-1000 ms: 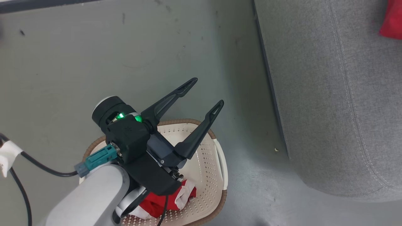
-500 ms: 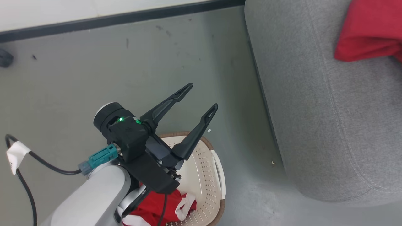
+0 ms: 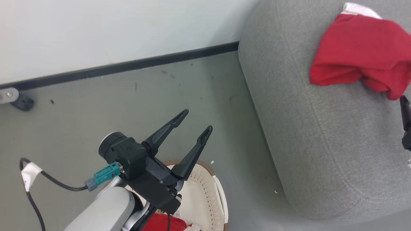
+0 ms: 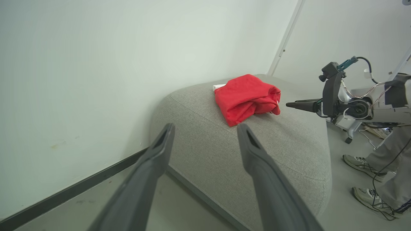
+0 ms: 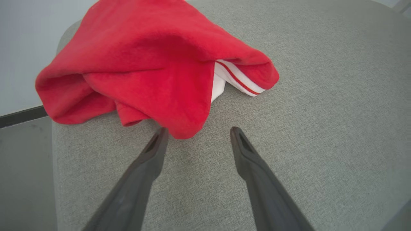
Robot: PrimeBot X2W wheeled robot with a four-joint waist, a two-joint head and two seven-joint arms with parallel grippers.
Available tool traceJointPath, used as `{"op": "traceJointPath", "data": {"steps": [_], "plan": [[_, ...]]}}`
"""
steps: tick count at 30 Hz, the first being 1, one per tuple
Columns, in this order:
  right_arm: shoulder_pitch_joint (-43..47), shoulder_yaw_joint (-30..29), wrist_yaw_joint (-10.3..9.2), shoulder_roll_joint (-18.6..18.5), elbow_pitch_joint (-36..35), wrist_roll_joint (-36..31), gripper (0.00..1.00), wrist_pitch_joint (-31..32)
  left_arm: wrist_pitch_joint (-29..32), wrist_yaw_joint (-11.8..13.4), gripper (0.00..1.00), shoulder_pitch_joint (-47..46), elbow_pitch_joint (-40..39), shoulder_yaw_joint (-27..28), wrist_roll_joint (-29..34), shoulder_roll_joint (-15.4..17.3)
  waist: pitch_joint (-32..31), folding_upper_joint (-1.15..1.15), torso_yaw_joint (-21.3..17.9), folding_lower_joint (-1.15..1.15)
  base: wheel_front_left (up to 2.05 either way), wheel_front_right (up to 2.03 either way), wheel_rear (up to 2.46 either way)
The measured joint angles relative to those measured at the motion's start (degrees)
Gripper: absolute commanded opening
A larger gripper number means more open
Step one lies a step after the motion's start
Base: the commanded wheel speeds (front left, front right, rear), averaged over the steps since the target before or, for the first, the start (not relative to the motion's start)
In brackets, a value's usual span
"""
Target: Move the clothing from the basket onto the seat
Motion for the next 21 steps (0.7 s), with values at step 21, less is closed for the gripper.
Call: {"op": "traceJointPath", "data": {"steps": [21], "plan": [[15.03,4.48,0.00,-2.55,-22.75,7.78,1.00,-7.01,-1.69,1.53,1.00,8.75,3.50,2.82,-3.32,-1.99,-13.76,0.00,2.31,0.00,0.00,0.00,0.00]]}}
